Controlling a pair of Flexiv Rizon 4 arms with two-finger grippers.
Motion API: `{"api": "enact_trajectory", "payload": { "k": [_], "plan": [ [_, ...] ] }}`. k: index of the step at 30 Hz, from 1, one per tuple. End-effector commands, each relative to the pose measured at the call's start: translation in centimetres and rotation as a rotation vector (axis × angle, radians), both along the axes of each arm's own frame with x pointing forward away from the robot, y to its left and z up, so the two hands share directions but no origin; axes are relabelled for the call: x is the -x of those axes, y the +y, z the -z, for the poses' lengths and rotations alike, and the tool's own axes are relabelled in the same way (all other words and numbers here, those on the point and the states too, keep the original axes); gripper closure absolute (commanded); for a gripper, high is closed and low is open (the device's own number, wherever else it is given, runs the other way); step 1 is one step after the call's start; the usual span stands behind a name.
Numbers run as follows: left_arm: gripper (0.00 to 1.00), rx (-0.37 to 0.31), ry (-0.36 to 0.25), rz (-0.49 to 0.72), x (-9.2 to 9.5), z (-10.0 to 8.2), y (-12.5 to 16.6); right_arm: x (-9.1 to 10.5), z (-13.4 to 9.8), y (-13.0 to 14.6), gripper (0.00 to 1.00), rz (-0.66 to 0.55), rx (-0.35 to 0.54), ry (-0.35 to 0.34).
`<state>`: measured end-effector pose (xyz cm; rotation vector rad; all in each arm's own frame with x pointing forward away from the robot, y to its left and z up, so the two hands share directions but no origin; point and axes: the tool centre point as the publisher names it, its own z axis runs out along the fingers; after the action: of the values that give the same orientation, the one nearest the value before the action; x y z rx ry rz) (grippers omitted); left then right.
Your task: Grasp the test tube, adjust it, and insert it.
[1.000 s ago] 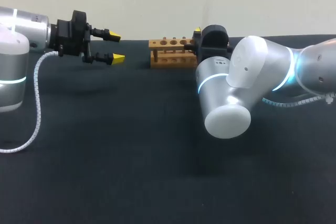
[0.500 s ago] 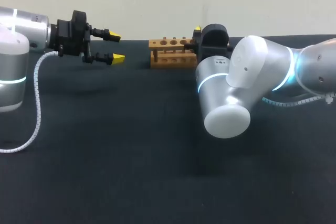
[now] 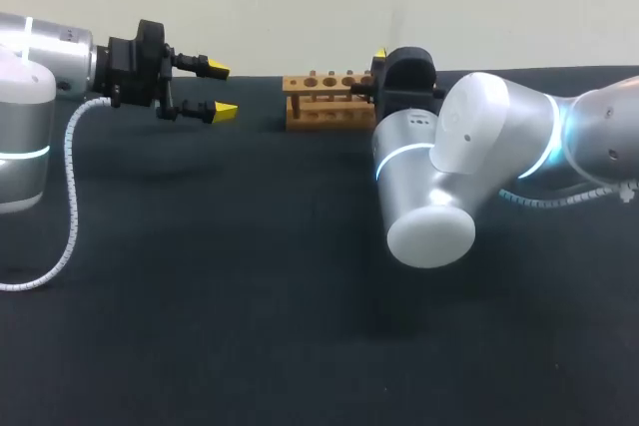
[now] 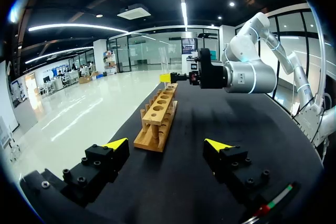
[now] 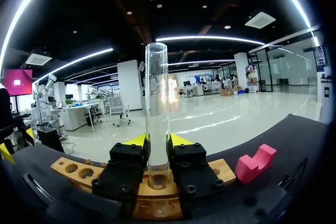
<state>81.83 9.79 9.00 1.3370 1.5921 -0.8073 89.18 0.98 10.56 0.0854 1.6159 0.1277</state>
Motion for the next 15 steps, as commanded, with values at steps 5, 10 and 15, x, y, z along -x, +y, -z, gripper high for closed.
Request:
{"api": "enact_trajectory", "payload": {
  "k": [5, 10, 15],
  "plan": [
    [0.0, 0.001, -0.004, -0.002, 0.07, 0.08, -0.03, 0.36, -0.3, -0.42, 0.27, -0.044, 0.001, -0.014],
    [0.0, 0.001, -0.004, -0.002, 0.07, 0.08, -0.03, 0.3, -0.54, -0.43, 0.13, -0.041, 0.0, -0.021],
    [0.0, 0.001, -0.004, -0.002, 0.07, 0.08, -0.03, 0.53, -0.7, -0.35, 0.0, -0.046, 0.004, -0.02]
  ]
}}
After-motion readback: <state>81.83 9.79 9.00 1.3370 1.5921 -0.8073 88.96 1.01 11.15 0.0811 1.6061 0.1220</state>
